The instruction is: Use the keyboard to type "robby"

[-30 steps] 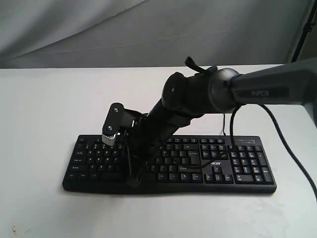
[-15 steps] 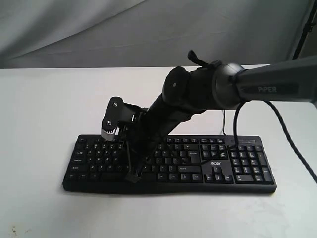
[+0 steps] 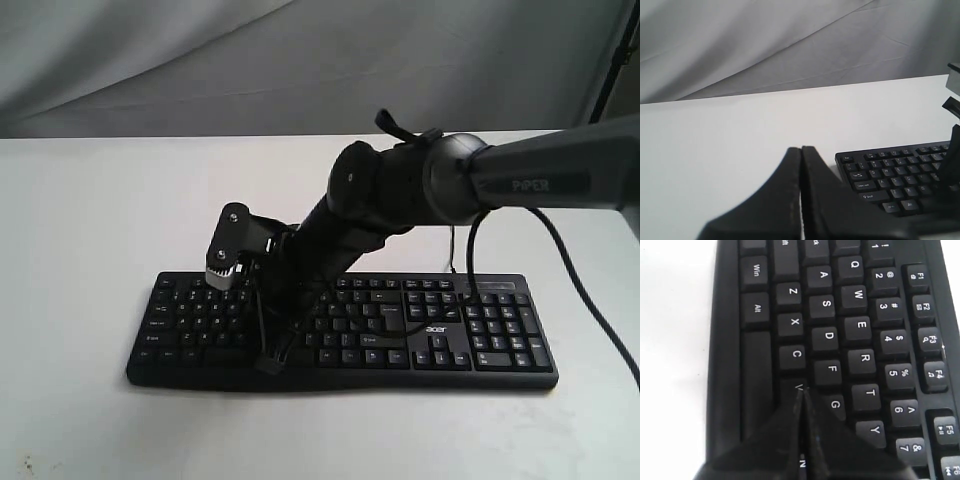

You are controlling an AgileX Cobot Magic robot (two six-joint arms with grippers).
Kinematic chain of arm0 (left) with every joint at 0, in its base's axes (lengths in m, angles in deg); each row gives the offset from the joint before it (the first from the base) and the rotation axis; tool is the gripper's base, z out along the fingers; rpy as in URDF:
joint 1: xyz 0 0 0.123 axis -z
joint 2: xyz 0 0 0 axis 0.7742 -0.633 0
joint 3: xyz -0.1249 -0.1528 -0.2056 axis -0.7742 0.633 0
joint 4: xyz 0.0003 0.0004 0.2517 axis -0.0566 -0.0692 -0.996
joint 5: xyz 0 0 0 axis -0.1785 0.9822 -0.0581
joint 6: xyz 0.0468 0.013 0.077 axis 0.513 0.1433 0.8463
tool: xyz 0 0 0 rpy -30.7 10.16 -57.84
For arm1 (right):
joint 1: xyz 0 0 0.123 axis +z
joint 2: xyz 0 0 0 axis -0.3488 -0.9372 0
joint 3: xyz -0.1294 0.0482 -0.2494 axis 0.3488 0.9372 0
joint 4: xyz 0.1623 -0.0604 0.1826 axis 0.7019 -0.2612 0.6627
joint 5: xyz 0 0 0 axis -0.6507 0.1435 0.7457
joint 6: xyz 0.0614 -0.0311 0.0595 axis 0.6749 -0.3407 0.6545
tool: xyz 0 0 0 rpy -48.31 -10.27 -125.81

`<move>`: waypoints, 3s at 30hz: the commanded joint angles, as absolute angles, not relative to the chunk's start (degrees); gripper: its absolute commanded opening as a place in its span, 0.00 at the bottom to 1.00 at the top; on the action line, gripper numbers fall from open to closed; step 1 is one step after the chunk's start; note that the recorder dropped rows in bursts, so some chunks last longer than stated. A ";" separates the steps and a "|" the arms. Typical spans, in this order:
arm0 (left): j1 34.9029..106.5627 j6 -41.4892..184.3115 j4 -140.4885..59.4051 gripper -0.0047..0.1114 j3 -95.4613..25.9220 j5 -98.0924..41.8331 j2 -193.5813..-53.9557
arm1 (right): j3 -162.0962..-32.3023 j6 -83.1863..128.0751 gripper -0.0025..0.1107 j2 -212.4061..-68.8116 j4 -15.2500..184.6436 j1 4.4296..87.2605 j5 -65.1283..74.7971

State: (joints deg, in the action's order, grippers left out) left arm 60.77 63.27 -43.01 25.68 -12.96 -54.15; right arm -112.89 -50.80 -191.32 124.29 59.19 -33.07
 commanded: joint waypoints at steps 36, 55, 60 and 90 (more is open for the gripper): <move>61.09 63.11 -43.28 0.04 25.92 -13.29 -53.96 | -121.10 -48.83 0.02 -195.22 121.62 55.54 -38.21; 61.09 63.11 -43.28 0.04 25.92 -13.29 -53.96 | -121.10 -48.83 0.02 -195.22 120.96 55.54 -36.60; 61.09 63.11 -43.28 0.04 25.92 -13.29 -53.96 | -121.10 -48.83 0.02 -195.22 120.87 55.54 -36.36; 61.09 63.11 -43.28 0.04 25.92 -13.29 -53.96 | -121.10 -48.53 0.02 -193.55 120.87 55.76 -36.71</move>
State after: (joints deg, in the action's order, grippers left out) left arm 60.77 63.27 -43.01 25.68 -12.96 -54.15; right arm -120.84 -48.57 -195.38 121.03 55.80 -36.54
